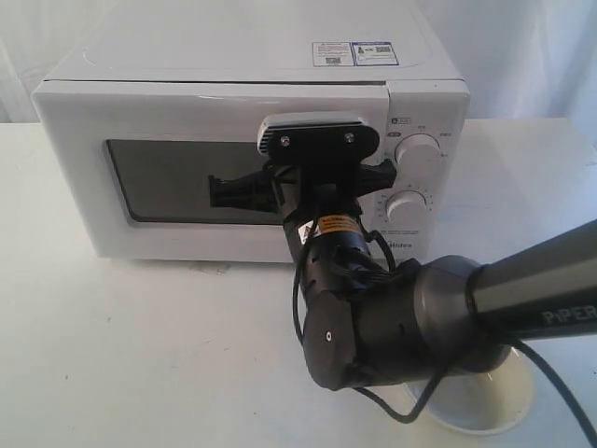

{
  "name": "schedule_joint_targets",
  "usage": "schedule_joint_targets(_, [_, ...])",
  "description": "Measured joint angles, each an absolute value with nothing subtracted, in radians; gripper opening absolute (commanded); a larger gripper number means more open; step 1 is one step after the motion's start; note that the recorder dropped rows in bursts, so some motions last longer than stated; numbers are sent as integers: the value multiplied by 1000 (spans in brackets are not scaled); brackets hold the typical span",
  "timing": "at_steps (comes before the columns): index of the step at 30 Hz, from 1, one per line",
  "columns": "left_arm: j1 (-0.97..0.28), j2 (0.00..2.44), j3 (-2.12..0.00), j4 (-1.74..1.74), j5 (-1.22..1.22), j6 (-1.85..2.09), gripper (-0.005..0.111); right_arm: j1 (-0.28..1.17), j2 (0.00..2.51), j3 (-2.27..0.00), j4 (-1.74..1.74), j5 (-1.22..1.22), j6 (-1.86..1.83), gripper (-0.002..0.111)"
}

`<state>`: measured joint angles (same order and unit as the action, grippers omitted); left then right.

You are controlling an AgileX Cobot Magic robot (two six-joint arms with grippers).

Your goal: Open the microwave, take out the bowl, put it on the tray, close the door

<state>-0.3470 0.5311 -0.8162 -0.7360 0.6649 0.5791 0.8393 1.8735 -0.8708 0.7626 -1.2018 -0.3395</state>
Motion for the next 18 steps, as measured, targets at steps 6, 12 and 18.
schedule_joint_targets(6, [-347,531,-803,-739,667,579,0,809,1899,-889,742,-1205,-340,0])
schedule_joint_targets(12, [-347,531,-775,-741,644,579,0,808,1901,-893,729,-1197,-340,0])
schedule_joint_targets(18, [-347,531,-770,-741,619,579,0,813,1863,-870,744,-1108,-359,0])
